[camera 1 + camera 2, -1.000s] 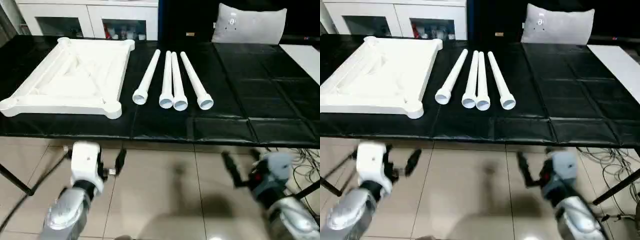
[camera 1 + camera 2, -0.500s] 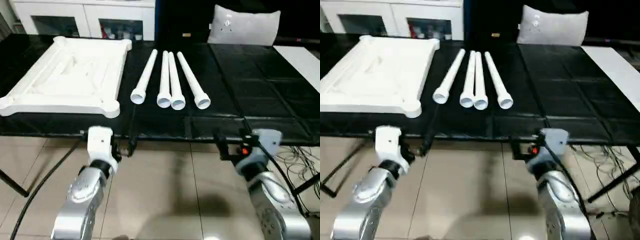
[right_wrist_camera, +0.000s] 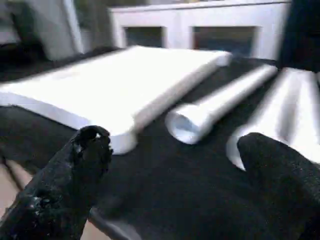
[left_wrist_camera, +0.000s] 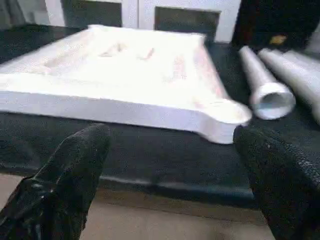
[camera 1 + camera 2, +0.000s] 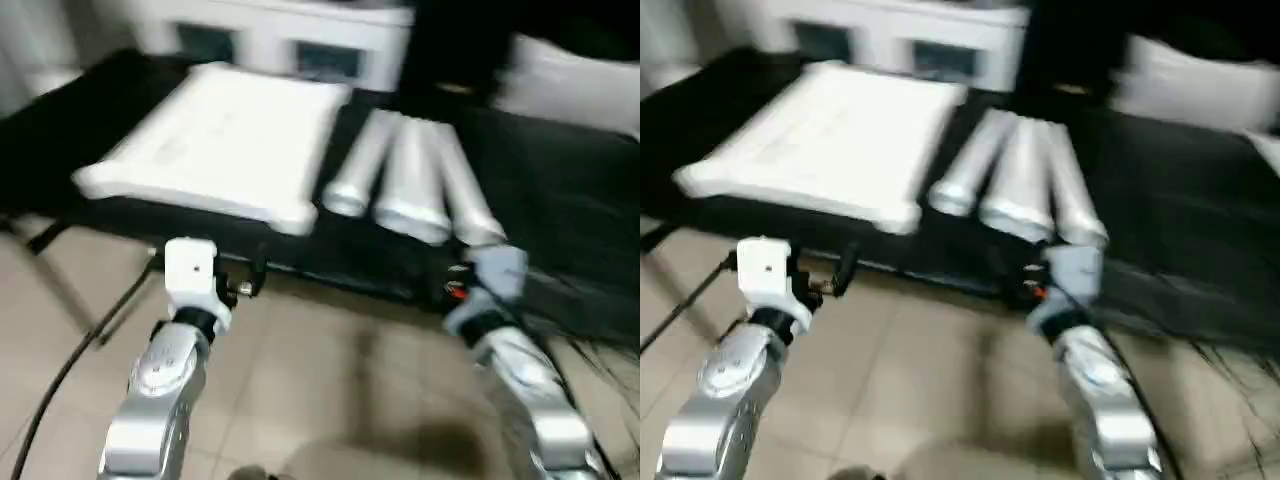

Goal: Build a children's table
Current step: Move to table

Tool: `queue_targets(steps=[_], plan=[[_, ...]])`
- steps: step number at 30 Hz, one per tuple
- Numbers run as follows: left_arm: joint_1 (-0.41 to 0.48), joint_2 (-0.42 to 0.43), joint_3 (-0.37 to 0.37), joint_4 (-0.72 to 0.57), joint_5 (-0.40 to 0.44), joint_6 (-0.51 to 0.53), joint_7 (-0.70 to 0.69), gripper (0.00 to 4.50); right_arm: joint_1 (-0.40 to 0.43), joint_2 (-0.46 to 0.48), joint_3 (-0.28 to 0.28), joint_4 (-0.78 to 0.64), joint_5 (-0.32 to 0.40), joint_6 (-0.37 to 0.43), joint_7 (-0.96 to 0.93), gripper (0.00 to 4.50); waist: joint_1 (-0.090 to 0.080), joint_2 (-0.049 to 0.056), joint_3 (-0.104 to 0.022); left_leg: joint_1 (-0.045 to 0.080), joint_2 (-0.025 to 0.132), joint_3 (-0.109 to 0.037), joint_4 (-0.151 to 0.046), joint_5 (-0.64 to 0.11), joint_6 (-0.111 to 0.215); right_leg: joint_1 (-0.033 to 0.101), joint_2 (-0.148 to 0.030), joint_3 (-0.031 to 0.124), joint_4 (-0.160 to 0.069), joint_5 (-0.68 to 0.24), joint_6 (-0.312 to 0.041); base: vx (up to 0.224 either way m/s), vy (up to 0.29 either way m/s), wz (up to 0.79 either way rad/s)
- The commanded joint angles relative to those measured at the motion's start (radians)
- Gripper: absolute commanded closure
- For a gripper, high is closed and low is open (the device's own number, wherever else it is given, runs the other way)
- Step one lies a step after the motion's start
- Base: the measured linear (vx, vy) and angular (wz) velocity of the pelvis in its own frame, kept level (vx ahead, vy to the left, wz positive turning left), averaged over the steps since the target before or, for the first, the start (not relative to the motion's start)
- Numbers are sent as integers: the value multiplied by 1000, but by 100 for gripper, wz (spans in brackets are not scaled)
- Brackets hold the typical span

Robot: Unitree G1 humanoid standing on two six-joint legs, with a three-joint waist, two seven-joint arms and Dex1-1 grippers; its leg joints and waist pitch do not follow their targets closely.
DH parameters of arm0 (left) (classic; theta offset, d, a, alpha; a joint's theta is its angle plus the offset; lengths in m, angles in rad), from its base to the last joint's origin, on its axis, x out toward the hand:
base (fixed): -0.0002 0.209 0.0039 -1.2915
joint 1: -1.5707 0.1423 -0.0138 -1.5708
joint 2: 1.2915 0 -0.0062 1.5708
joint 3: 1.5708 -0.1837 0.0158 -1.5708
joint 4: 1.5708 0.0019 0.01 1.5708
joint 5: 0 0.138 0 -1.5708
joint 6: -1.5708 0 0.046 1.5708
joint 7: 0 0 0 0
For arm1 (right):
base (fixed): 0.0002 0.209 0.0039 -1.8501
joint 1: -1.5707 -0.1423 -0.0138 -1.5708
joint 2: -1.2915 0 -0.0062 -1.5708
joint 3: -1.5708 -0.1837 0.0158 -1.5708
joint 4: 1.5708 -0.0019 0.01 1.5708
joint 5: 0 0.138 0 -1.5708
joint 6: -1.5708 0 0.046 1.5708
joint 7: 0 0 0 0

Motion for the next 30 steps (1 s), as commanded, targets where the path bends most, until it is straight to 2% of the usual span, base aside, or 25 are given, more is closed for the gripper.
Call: queue_targets(steps=[1,2,3,4,5,6,7,8,9,11,13,14,15,16,17,19,21,22,23,24,25,27,28,29,30], plan=[[7,-6,-18,-10,6,11,-9,4,6,-16,-31,7,-19,-30,-23,0,-26,29,-69,170,191,-130,-75,-178,407,-141,-16,39,7,-49,27,132,5,40],[8,-6,-13,-7,5,11,-4,4,4,-7,-45,5,-4,-30,-28,0,-22,-7,-47,85,184,-64,-138,-222,339,-127,-22,65,25,87,50,113,-37,9],[6,-5,-10,-5,5,13,1,4,-3,-1,-60,-2,7,-17,-42,0,-16,-15,-43,71,169,-50,-151,-266,313,-120,-31,74,1,116,39,113,-37,9],[6,-5,-10,-5,6,14,2,4,-4,1,-63,-4,11,-9,-44,0,-5,-47,-28,49,116,6,-146,-396,238,-92,-58,118,-107,95,18,96,-90,-2],[3,-2,-12,-3,8,16,1,4,-9,-1,-64,-4,16,7,-44,0,40,-86,-33,41,9,69,43,-292,148,-49,-155,242,-262,-444,82,105,-144,15],[3,-2,-12,-3,8,17,0,4,-10,-1,-64,-4,16,6,-43,0,43,-69,-36,19,2,54,132,-157,87,-30,-196,283,-280,-793,17,105,-144,15],[-1,4,-19,-3,12,20,-7,4,-15,-2,-60,-5,21,4,-35,0,43,-69,-36,19,2,54,132,-157,87,-30,-196,283,-280,-793,17,157,-110,-6],[-7,12,-29,-3,17,27,-18,4,-21,-1,-56,-6,15,-11,-33,0,61,-57,-34,-41,18,20,131,-99,3,27,-173,255,-239,-677,-82,149,-29,-16],[-13,19,-38,-2,21,32,-27,4,-24,4,-55,-6,4,-31,-37,0,57,-62,-34,-39,22,19,125,-98,1,28,-158,248,-238,-613,-117,149,-29,-16],[-22,23,-43,0,23,33,-30,4,-20,11,-60,-3,-1,-34,-53,0,71,-26,-38,-23,42,33,34,-10,9,29,-94,182,-247,-414,-246,133,33,6],[-27,19,-44,0,21,37,-28,4,-11,10,-61,-1,-1,-34,-58,0,55,18,-35,17,109,21,-82,-82,19,1,-27,95,-217,-304,-201,157,93,4],[-28,17,-43,-3,18,41,-26,4,-3,8,-59,-4,-8,-31,-61,0,19,59,-64,137,193,-76,-115,-223,70,-89,4,58,-89,-159,-152,205,140,2],[-24,14,-43,-7,15,44,-25,4,8,6,-57,-12,-11,-31,-60,0,0,51,-80,177,214,-110,-113,-244,125,-127,-2,50,-35,-91,-116,205,140,2],[-18,12,-45,-10,15,46,-26,4,20,4,-55,-20,-13,-27,-59,0,5,56,-79,174,210,-122,-97,-201,249,-157,-12,44,8,-24,-31,191,103,9],[-13,11,-46,-11,15,46,-27,4,27,4,-54,-26,-13,-25,-57,0,3,42,-72,168,211,-109,-94,-176,294,-177,-22,48,15,7,-3,162,68,7],[-8,17,-56,-14,19,52,-32,4,44,-2,-57,-38,-23,-15,-64,0,-10,22,-79,160,161,-60,-87,-22,391,-211,-31,45,7,116,48,159,39,7],[-19,16,-54,-7,18,53,-30,4,39,-2,-62,-33,-25,-14,-66,0,-5,-41,-65,82,59,31,-63,-114,294,-117,-70,108,-134,170,-9,144,-53,2],[-26,16,-57,-1,22,50,-31,4,34,-4,-63,-29,-27,-14,-67,0,45,-71,-82,4,-21,65,82,-182,191,8,-196,236,-218,-52,-110,130,-59,8],[-32,16,-60,2,25,50,-32,4,29,-7,-65,-28,-28,-11,-67,0,45,-73,-74,-20,10,41,116,-150,138,24,-235,248,-228,-146,-189,131,-40,3],[-39,18,-63,4,29,47,-33,4,25,-8,-66,-30,-25,4,-69,0,46,-57,-71,3,4,49,132,-114,-23,4,-149,266,-226,-279,-283,131,-40,3],[-45,18,-62,5,29,48,-33,4,22,0,-71,-35,-9,7,-69,0,63,-65,-48,-19,16,44,120,-121,-79,29,-127,286,-224,-259,-368,130,-30,-43],[-56,19,-61,3,31,50,-32,4,21,7,-78,-45,2,19,-84,0,65,-6,-37,11,60,28,10,-92,-152,-20,-39,235,-220,-275,-272,86,5,-51],[-66,20,-64,1,35,55,-34,4,21,6,-81,-44,-2,17,-94,0,36,33,-29,79,136,-2,-106,-245,-181,-117,49,153,-136,-277,-103,86,85,-62],[-74,21,-68,-4,38,58,-35,4,23,6,-84,-47,-3,16,-101,0,17,21,-58,159,202,-29,-122,-301,-142,-153,17,130,-84,-211,-70,150,95,-82],[-77,22,-69,-7,38,60,-35,4,24,6,-85,-48,-3,17,-103,0,25,37,-77,198,241,-20,-131,-379,-131,-177,-23,85,-10,-41,-48,101,67,-50]])
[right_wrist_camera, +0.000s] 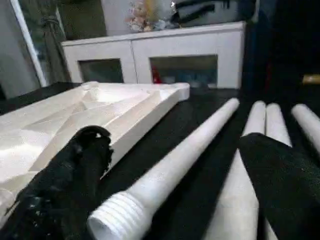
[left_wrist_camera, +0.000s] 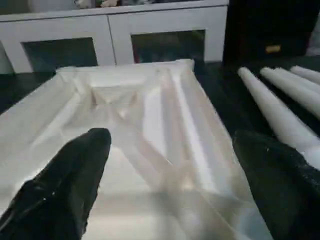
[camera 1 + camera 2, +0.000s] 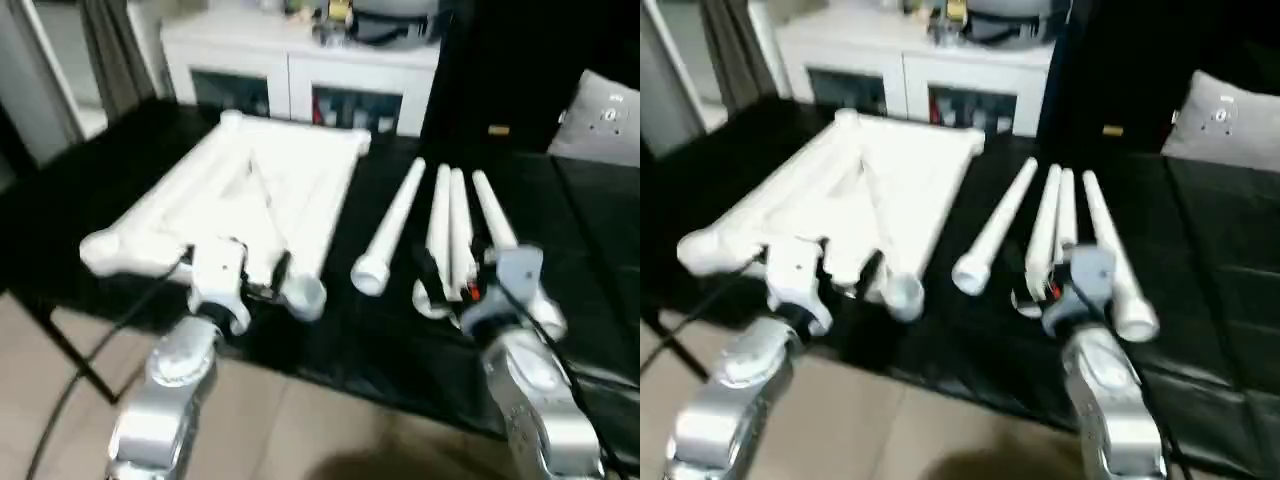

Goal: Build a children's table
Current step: Move to table

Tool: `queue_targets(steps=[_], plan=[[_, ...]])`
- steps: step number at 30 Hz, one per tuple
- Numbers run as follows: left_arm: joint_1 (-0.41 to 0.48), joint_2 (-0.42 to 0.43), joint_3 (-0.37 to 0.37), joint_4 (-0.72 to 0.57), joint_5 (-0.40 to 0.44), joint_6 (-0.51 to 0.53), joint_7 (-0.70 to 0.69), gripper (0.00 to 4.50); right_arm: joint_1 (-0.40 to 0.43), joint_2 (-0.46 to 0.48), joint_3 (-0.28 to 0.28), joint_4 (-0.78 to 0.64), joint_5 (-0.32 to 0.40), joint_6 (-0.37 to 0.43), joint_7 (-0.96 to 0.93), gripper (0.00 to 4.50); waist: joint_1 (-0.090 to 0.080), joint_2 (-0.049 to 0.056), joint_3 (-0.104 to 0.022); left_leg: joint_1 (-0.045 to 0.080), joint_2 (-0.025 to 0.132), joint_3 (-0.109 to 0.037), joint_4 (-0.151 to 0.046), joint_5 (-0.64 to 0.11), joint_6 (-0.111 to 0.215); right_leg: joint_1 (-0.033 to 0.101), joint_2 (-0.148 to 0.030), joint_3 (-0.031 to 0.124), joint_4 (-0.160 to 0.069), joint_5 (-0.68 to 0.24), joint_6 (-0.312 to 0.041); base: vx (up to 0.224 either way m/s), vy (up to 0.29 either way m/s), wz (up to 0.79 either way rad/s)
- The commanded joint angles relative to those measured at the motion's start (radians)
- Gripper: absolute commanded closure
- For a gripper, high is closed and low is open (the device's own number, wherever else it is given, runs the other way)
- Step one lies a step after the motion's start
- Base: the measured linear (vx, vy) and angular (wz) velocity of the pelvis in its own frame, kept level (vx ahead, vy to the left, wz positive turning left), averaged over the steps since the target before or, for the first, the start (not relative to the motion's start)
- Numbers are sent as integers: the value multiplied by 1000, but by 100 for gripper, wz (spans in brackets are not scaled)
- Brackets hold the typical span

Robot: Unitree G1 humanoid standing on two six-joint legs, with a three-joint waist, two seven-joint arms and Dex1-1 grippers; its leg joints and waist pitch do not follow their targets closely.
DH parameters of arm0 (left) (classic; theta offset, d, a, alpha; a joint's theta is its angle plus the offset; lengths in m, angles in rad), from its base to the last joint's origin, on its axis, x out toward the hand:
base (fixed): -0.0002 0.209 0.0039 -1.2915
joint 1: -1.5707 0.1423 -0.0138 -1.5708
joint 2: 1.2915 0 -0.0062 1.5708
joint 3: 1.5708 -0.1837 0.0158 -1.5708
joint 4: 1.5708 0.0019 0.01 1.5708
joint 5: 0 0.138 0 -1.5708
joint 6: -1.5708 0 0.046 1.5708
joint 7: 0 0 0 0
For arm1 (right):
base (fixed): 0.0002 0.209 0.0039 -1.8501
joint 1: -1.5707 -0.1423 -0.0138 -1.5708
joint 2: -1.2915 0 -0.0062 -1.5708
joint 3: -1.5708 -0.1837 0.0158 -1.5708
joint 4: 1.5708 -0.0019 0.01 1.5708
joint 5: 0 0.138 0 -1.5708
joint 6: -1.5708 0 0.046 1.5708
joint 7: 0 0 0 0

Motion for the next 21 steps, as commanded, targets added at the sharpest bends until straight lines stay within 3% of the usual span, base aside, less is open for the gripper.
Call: queue_targets(steps=[1,2,3,4,5,6,7,8,9,10,11,12,13,14,15,16,17,18,19,20,21], plan=[[-23,-13,-26,-13,7,15,-2,4,6,-21,-38,-17,4,8,-21,0,-29,43,-48,106,204,-75,-176,-212,-33,-92,-59,-53,30,29,2,125,24,-49],[-25,-16,-24,-14,5,18,-1,4,8,-22,-37,-20,4,10,-21,0,-38,25,-42,100,184,-15,-178,-148,-20,-96,-70,-76,13,110,-26,137,6,-67],[-26,-17,-24,-13,4,19,-1,4,8,-22,-36,-21,3,11,-21,0,-43,16,-45,107,168,8,-173,-128,-12,-87,-78,-80,-9,144,-47,137,6,-67],[-25,-16,-25,-12,2,20,1,4,10,-22,-34,-22,0,15,-18,0,-42,-18,-49,108,99,72,-144,-157,-15,-60,-91,-55,-68,159,-113,162,-41,-70],[-22,-16,-27,-9,3,17,2,4,10,-23,-28,-20,-4,18,-12,0,-27,-54,-51,55,30,104,-97,-210,-2,14,-82,8,-110,74,-171,162,-74,-46],[-19,-17,-28,-6,3,10,3,4,11,-26,-22,-18,-11,19,-5,0,9,-70,-68,-93,4,14,52,-68,110,164,-247,93,-161,-25,-166,162,-74,-46],[-16,-18,-31,-7,6,13,6,4,12,-35,-9,-20,-18,35,4,0,16,-68,-75,-131,3,-16,73,76,90,149,-230,98,-132,240,-206,152,-78,-22],[-14,-20,-32,-8,10,17,10,4,12,-40,0,-24,-16,52,13,0,15,-56,-73,-135,-7,-28,48,218,38,136,-183,29,-91,661,-197,117,-70,-14],[-11,-23,-30,-8,9,16,12,4,12,-47,11,-27,-19,64,19,0,9,-53,-66,-124,-6,-29,22,290,24,104,-161,-3,-87,806,-181,117,-70,-14],[-9,-26,-28,-9,8,14,13,4,12,-51,15,-29,-20,68,22,0,7,-22,-59,-115,5,-27,-62,435,27,65,-99,-71,-76,845,-120,-71,-34,-14],[-5,-28,-25,-9,8,11,13,4,13,-52,17,-32,-16,73,25,0,-1,6,-64,-138,37,-40,-73,490,77,75,-61,-79,-58,748,-25,-80,-53,-19],[-2,-29,-24,-9,9,9,13,4,14,-53,18,-33,-13,76,26,0,-1,17,-81,-122,75,-59,-59,533,90,71,-63,-66,-40,729,8,-80,-53,-19],[2,-31,-21,-12,8,8,10,4,14,-57,22,-38,-13,82,26,0,8,22,-101,-58,143,-91,-28,621,151,12,-98,-38,-39,622,-5,53,-44,-5],[4,-31,-21,-14,6,8,9,4,15,-61,24,-40,-17,85,26,0,3,11,-84,-86,140,-92,-45,629,173,20,-121,-26,-51,547,-50,0,0,0],[7,-30,-20,-17,7,7,9,4,15,-64,28,-41,-20,86,30,0,13,10,-77,-92,124,-73,-47,546,160,21,-125,-23,-71,503,-75,0,0,0],[10,-27,-20,-21,7,4,8,4,15,-67,32,-42,-22,86,34,0,23,1,-63,-111,96,-46,-64,293,124,37,-140,-14,-95,376,-112,0,0,0],[14,-24,-19,-24,8,4,8,4,12,-68,36,-41,-25,84,35,0,33,-3,-52,-113,91,-33,-77,82,108,46,-163,1,-128,163,-138,-95,21,-2],[14,-24,-19,-24,8,4,8,4,12,-68,36,-41,-25,84,35,0,38,-6,-45,-110,90,-27,-77,17,105,47,-179,12,-148,37,-148,-95,21,-2],[17,-23,-19,-25,6,4,8,4,12,-67,37,-42,-27,86,34,0,55,-9,-31,-99,98,-24,-44,-49,104,43,-243,53,-197,-252,-166,-110,49,3],[22,-23,-15,-22,4,5,10,4,12,-63,38,-43,-29,89,33,0,70,-9,-22,-100,110,-33,-3,-42,95,44,-300,92,-234,-504,-150,-94,100,6],[25,-23,-13,-19,4,4,11,4,12,-62,40,-43,-30,90,32,0,74,-8,-21,-104,114,-40,14,-35,95,44,-320,107,-245,-577,-141,-94,100,6]])
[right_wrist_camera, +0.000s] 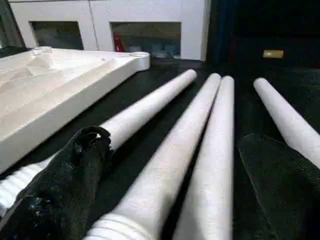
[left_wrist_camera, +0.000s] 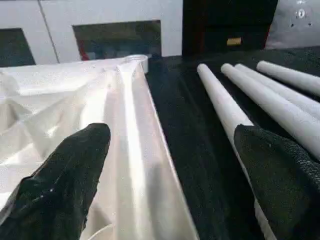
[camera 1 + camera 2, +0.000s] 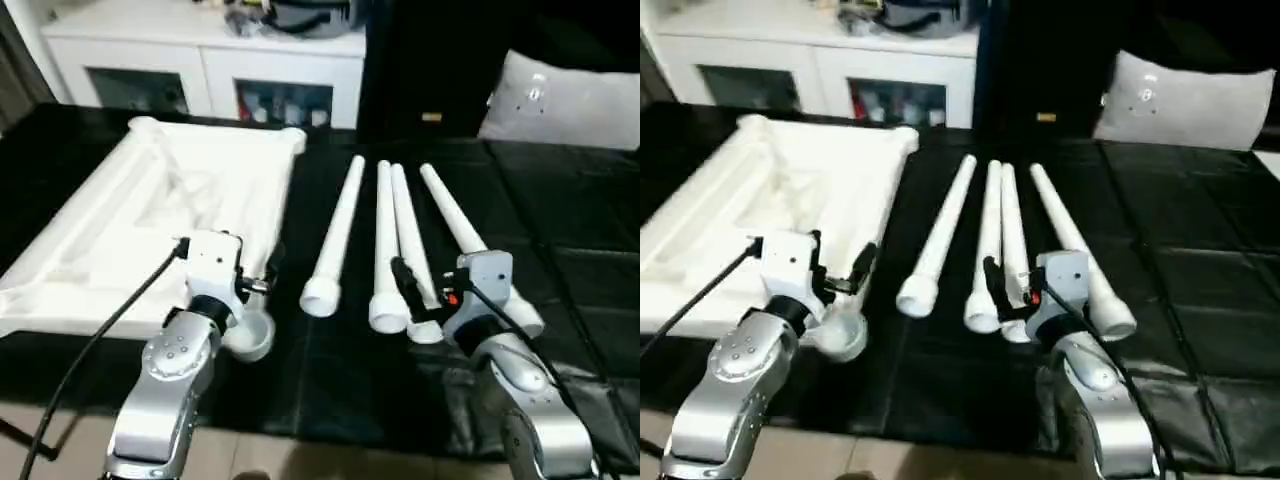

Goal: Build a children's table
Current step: Move to table

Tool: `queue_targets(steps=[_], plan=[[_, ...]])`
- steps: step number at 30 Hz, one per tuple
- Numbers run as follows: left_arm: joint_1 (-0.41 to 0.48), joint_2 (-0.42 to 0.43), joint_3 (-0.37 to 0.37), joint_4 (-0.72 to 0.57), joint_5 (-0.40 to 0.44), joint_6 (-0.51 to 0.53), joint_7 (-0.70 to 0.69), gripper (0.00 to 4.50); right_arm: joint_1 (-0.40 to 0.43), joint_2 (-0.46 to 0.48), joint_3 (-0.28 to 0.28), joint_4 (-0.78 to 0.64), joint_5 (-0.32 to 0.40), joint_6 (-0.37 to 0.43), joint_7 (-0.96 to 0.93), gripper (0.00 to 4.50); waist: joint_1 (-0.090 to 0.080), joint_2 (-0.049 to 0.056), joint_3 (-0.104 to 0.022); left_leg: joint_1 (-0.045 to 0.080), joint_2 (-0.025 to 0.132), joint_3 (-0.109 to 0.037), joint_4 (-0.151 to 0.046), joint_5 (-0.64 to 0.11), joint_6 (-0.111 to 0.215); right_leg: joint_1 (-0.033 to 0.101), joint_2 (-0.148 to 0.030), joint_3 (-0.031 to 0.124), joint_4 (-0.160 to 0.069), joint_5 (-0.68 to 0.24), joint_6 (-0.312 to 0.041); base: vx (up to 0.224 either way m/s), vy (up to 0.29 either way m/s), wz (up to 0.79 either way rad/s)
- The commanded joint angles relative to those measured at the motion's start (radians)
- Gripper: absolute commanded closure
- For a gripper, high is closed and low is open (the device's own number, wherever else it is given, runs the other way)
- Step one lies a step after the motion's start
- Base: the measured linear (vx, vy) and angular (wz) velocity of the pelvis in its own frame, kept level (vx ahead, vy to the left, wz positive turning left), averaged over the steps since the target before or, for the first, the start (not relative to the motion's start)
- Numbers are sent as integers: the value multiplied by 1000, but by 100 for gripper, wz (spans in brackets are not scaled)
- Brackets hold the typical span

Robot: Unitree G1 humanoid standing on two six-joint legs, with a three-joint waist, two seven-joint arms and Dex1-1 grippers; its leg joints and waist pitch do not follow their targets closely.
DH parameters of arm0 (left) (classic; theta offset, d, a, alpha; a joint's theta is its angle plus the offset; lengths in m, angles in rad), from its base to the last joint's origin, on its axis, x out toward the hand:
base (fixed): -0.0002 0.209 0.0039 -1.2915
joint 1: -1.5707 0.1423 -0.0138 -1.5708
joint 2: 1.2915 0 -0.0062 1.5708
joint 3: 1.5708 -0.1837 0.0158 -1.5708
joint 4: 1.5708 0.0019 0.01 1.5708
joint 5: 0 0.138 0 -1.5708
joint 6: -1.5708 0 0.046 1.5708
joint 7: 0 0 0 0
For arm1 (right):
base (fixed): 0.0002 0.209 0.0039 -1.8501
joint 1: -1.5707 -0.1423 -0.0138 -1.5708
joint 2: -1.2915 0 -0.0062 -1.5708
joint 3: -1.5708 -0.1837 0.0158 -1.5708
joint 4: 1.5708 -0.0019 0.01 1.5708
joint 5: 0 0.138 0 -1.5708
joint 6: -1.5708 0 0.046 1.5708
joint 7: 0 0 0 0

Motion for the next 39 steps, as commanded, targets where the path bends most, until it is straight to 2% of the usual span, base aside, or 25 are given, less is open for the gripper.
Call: queue_targets(steps=[1,3,4,5,6,7,8,9,10,12,13,14,15,16,17,18,19,20,22,25,26,28,30,32,39], plan=[[18,8,14,0,-1,-6,3,4,-8,8,12,-22,-10,14,2,0,23,-8,-22,-23,87,-62,25,-105,77,48,-297,183,-201,-672,-147,-76,147,2],[19,7,9,2,3,-5,1,4,-7,10,14,-23,-13,15,-2,0,23,3,-19,3,77,-54,-34,-141,99,30,-224,141,-190,-624,-161,-60,207,7],[18,7,8,2,3,-4,0,4,-7,10,14,-23,-14,15,-3,0,4,7,-26,35,73,-29,-88,-206,133,16,-145,93,-154,-506,-160,-63,244,10],[16,5,6,2,5,-2,0,4,-7,8,15,-23,-14,18,-7,0,-25,31,-39,61,51,-14,-134,-261,181,-1,-59,30,-98,-356,-131,-65,251,8],[16,5,5,2,5,-2,0,4,-7,7,15,-23,-14,18,-7,0,-42,49,-45,84,47,-14,-157,-288,201,-29,-14,-3,-47,-275,-104,-65,251,8],[15,4,5,2,6,-2,0,4,-7,6,15,-23,-14,19,-9,0,-58,61,-46,79,51,-19,-198,-280,265,-45,22,-49,78,-133,-27,-56,251,11],[10,3,3,6,8,-3,2,4,-7,3,15,-20,-15,23,-9,0,-63,53,-42,66,60,-31,-198,-253,307,-59,11,-64,114,-99,35,-59,224,3],[9,3,2,8,9,-3,2,4,-7,2,15,-20,-16,25,-9,0,-67,53,-36,57,62,-22,-203,-249,304,-62,6,-69,118,-92,46,-59,224,3],[10,3,1,9,9,-3,3,4,-6,1,15,-19,-17,25,-9,0,-75,30,-35,56,70,-19,-213,-303,277,-50,-13,-63,100,-65,50,-70,188,-6],[13,1,3,10,6,-4,2,4,-5,2,14,-19,-17,25,-10,0,-71,-40,-46,10,46,4,-190,-441,91,7,-149,40,-17,-161,69,-86,140,-17],[14,0,4,10,4,-4,2,4,-4,3,15,-19,-18,25,-11,0,-44,-40,-53,-65,-8,-98,167,-251,-21,13,-415,210,-173,-336,0,-55,147,-21],[18,3,0,12,21,-14,12,4,0,8,16,-19,-19,23,-15,0,-56,-18,-35,-102,-17,-133,193,-128,-117,44,-330,103,-145,-373,-16,-45,204,-32],[18,3,0,12,21,-14,12,4,0,8,16,-19,-19,23,-15,0,-57,-25,-26,-88,-8,-120,154,-123,-143,39,-278,60,-144,-383,-62,-45,204,-32],[19,5,-3,13,29,-17,16,4,2,11,17,-20,-19,22,-17,0,-59,-16,-28,-52,4,-105,89,-106,-145,32,-222,15,-136,-371,-130,-63,227,-29],[20,0,-5,17,35,-27,23,4,4,11,21,-21,-20,20,-18,0,-88,39,-41,-8,32,-91,-79,-132,-91,26,-52,-48,-77,-303,-170,-59,210,19],[20,0,-5,17,35,-27,23,4,4,11,21,-21,-20,20,-18,0,-100,62,-41,21,95,-133,-121,-321,-112,-3,-13,-24,-33,-182,-131,-59,210,19],[18,-10,-3,21,29,-31,27,4,4,9,24,-21,-19,19,-16,0,-126,71,-43,33,146,-171,-167,-529,-221,3,-21,-6,-1,10,-89,-68,193,28],[17,-24,-4,24,20,-32,28,4,1,4,27,-22,-17,20,-10,0,-133,70,-40,44,164,-184,-182,-605,-221,-9,-14,-4,6,43,-58,-48,149,8],[16,-26,-14,28,27,-29,28,4,-6,-4,29,-19,-15,24,-3,0,-132,71,-42,59,180,-188,-181,-475,-127,-29,-18,3,22,-27,-35,-39,107,9],[15,-33,-12,33,32,-37,38,4,-14,-13,28,-15,-17,26,10,0,-127,26,-48,20,104,-133,-138,-329,25,5,-62,34,-44,8,-67,-14,-18,-1],[14,-35,-7,37,36,-33,51,4,-18,-15,25,-14,-17,30,17,0,-103,-3,-45,-18,35,-60,-94,-306,10,26,-119,63,-110,-71,-112,-61,-87,-4],[11,-31,11,37,34,-28,61,4,-27,-26,24,-15,-8,41,41,0,-76,-32,-54,-20,26,-39,-77,-168,11,39,-145,82,-124,-223,-42,-59,-97,-4],[11,-22,15,33,30,-26,57,4,-29,-32,28,-19,-1,51,51,0,-60,-26,-54,-21,47,-24,-106,-31,7,28,-110,70,-117,-271,2,-32,-96,-5],[14,-11,15,29,31,-28,40,4,-28,-40,40,-23,4,60,63,0,-54,-13,-49,-10,62,-16,-126,-132,-21,13,-82,60,-112,-235,-38,-9,-31,-3],[33,-2,1,0,4,-33,-10,4,-21,-48,57,-26,1,59,79,0,-45,-7,-54,4,80,-7,-133,-160,-40,13,-72,60,-88,5,-106,0,0,0]])
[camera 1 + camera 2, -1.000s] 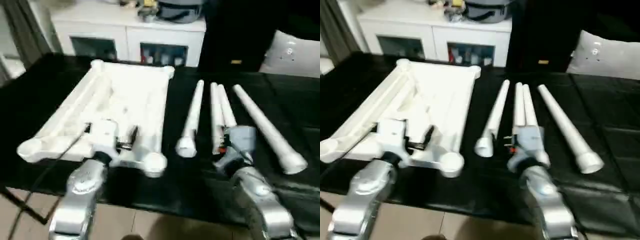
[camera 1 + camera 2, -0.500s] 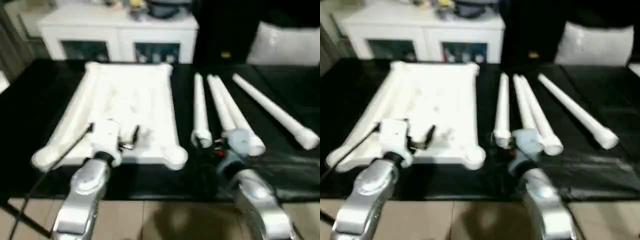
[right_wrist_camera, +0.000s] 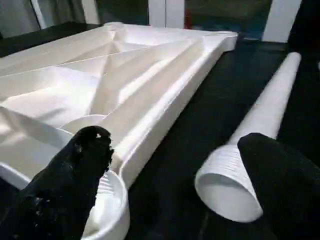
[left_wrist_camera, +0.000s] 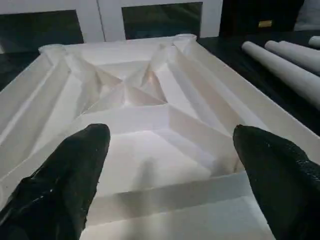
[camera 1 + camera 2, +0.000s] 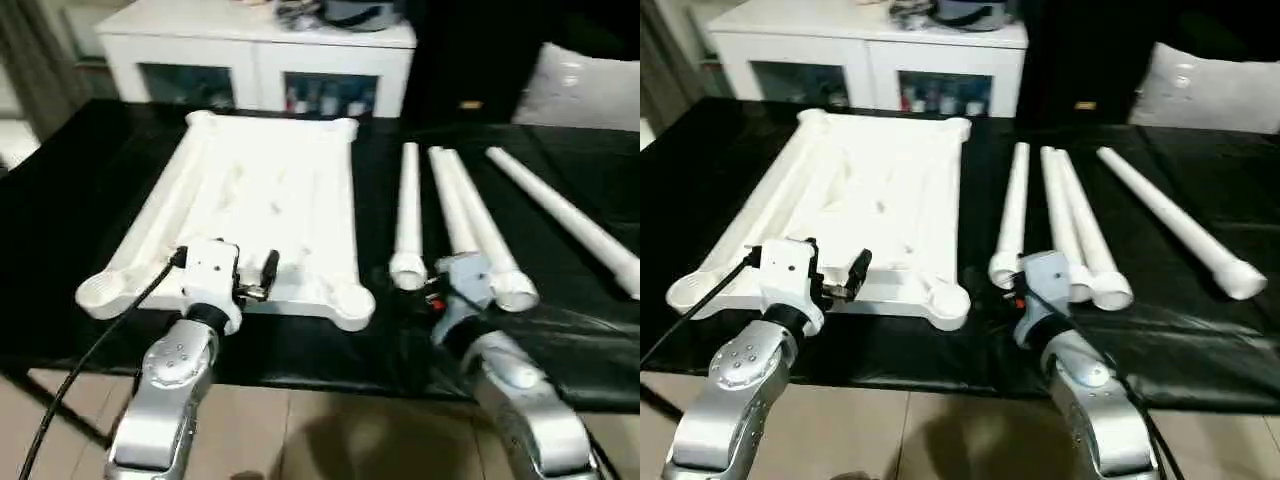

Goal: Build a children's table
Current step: Move to table

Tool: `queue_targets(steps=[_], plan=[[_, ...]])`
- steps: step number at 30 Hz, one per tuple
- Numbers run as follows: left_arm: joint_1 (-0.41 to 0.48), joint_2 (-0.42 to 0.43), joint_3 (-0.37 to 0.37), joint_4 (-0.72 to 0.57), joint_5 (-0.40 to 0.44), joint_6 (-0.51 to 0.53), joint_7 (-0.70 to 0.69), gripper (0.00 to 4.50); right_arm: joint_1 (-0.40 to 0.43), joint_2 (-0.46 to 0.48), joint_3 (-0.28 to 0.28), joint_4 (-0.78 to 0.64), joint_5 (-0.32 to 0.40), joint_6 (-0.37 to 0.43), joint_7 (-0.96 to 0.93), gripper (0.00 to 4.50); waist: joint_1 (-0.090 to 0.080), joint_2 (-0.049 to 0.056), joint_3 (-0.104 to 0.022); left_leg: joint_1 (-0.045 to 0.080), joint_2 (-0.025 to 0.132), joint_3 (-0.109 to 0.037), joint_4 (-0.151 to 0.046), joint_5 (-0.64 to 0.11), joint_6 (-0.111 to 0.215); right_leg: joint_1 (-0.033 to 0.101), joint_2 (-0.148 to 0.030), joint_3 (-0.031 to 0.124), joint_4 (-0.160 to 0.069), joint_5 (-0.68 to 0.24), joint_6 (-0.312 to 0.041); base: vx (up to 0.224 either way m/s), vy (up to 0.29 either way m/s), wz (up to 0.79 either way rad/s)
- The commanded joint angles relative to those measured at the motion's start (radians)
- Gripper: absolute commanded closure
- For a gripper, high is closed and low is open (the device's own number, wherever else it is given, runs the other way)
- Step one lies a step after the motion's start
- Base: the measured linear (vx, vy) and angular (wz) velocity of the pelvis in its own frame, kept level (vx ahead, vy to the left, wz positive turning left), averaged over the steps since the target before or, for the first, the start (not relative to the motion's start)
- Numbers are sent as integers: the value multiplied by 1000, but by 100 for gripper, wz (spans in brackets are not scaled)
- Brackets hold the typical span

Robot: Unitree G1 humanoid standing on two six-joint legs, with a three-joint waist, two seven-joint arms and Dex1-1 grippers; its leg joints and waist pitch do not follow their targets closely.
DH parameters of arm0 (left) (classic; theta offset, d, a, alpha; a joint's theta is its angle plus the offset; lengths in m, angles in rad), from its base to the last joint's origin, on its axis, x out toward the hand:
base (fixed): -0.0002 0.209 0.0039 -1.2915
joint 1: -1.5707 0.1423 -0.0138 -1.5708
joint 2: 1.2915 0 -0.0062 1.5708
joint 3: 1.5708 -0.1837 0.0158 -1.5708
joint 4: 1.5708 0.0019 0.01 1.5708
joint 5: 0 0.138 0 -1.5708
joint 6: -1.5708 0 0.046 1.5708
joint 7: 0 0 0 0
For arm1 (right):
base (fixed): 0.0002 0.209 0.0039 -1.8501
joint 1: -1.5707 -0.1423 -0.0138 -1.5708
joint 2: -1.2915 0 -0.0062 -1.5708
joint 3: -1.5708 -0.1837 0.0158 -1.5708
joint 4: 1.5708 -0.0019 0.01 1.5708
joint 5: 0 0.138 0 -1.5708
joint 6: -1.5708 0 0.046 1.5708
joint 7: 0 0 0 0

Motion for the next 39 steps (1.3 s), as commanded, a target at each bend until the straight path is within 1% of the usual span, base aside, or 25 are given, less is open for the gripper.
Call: queue_targets(steps=[1,2,3,5,7,9,10,11,13,14,15,16,17,18,19,20,21,22,23,24,25,26,28,31,39], plan=[[3,4,-11,-23,-5,-3,-9,4,-1,-4,-5,-26,-5,6,3,0,-1,1,-48,11,53,-12,-74,-190,15,35,-69,44,-76,42,-125,0,0,0],[1,6,-17,-22,-4,-2,-6,4,0,0,-8,-25,-11,7,0,0,0,5,-49,12,52,-10,-73,-182,14,36,-69,44,-75,70,-126,0,0,0],[1,6,-18,-22,-4,-1,-8,4,0,0,-8,-25,-13,7,-1,0,-1,2,-47,16,51,-8,-75,-221,12,38,-69,44,-79,40,-123,0,0,0],[1,9,-24,-20,-5,0,-18,4,0,-1,-9,-25,-18,7,-8,0,-1,1,-41,26,52,-5,-84,-337,5,42,-73,45,-93,-109,-111,0,0,0],[2,13,-32,-18,-1,2,-27,4,-1,-4,-9,-24,-14,6,-11,0,-5,2,-30,47,48,-2,-94,-494,3,42,-67,43,-120,-351,-92,0,0,0],[5,13,-37,-19,2,2,-33,4,-1,-8,-11,-24,-12,5,-13,0,-7,0,-25,62,41,5,-98,-541,16,50,-64,38,-144,-484,-77,0,0,0],[5,12,-37,-19,2,2,-34,4,-1,-9,-12,-24,-13,5,-12,0,-6,-1,-22,63,39,8,-102,-524,25,56,-65,39,-152,-513,-69,0,0,0],[6,12,-37,-19,2,3,-36,4,-1,-10,-13,-24,-15,5,-13,0,-6,1,-27,70,41,10,-104,-500,32,62,-65,40,-154,-482,-74,0,0,0],[5,11,-37,-18,3,3,-35,4,-2,-10,-14,-23,-17,6,-14,0,-4,-2,-37,54,42,11,-107,-409,45,79,-66,45,-146,-377,-80,0,0,0],[5,13,-39,-15,9,3,-30,4,-1,-9,-15,-22,-20,5,-16,0,-1,-2,-54,44,48,9,-92,-221,63,78,-66,48,-111,-77,-99,57,10,2],[5,14,-41,-13,13,3,-27,4,-1,-9,-15,-22,-21,5,-17,0,0,-2,-61,38,47,8,-81,-141,69,78,-66,48,-96,42,-103,57,10,2],[5,11,-39,-11,9,-1,-25,4,0,-9,-14,-21,-22,5,-18,0,0,-2,-68,30,45,4,-61,11,78,74,-63,48,-67,271,-113,63,8,0],[5,11,-39,-11,9,-1,-25,4,0,-9,-14,-21,-22,5,-18,0,2,-4,-70,27,42,4,-49,82,80,70,-60,48,-55,372,-117,53,5,0],[6,9,-37,-9,11,-2,-18,4,1,-8,-13,-23,-22,5,-19,0,5,-4,-76,22,39,3,-31,207,83,64,-56,48,-33,549,-124,53,5,0],[7,10,-38,-8,12,-1,-18,4,2,-9,-12,-23,-21,5,-20,0,8,-5,-78,15,33,5,-20,248,72,60,-53,46,-22,637,-123,0,0,0],[8,12,-39,-8,14,2,-18,4,1,-10,-12,-23,-21,5,-20,0,10,-6,-78,12,32,7,-21,216,60,57,-53,43,-22,641,-117,0,0,0],[9,13,-39,-7,15,3,-18,4,1,-10,-12,-23,-21,5,-20,0,9,-7,-75,10,33,7,-24,179,54,56,-54,42,-24,611,-115,0,0,0],[9,11,-38,-8,15,3,-20,4,0,-11,-13,-22,-20,5,-20,0,8,-4,-64,13,40,8,-36,58,42,47,-61,41,-40,475,-115,0,0,0],[9,10,-38,-8,15,3,-20,4,0,-12,-13,-22,-20,5,-20,0,4,-3,-53,18,49,8,-50,-80,30,43,-67,41,-57,280,-124,-68,-2,0],[10,9,-38,-8,15,2,-21,4,0,-13,-13,-22,-20,5,-20,0,3,-2,-47,20,51,8,-56,-143,22,41,-70,43,-66,177,-128,-68,-2,0],[11,9,-39,-8,15,2,-22,4,1,-13,-13,-22,-21,5,-19,0,0,-1,-38,23,56,7,-69,-239,8,38,-75,47,-79,4,-126,-86,-3,-1],[12,9,-39,-8,15,1,-22,4,1,-13,-13,-22,-23,4,-19,0,-3,-2,-25,32,57,9,-78,-348,-11,28,-76,50,-97,-186,-113,-86,-2,-1],[14,10,-40,-8,15,3,-24,4,1,-13,-14,-23,-25,4,-18,0,-7,-3,-22,35,54,3,-83,-420,-34,25,-81,54,-112,-353,-84,-83,0,-3],[13,14,-45,-7,13,8,-27,4,3,-14,-16,-23,-25,6,-20,0,-9,-5,-26,32,53,0,-85,-413,-40,20,-81,56,-116,-369,-61,-65,1,-5],[-1,73,-93,3,-6,78,-135,4,3,-40,-26,-30,-22,11,-2,0,-12,-2,-35,24,52,3,-80,-329,-24,18,-75,57,-103,-233,-83,0,0,0]])
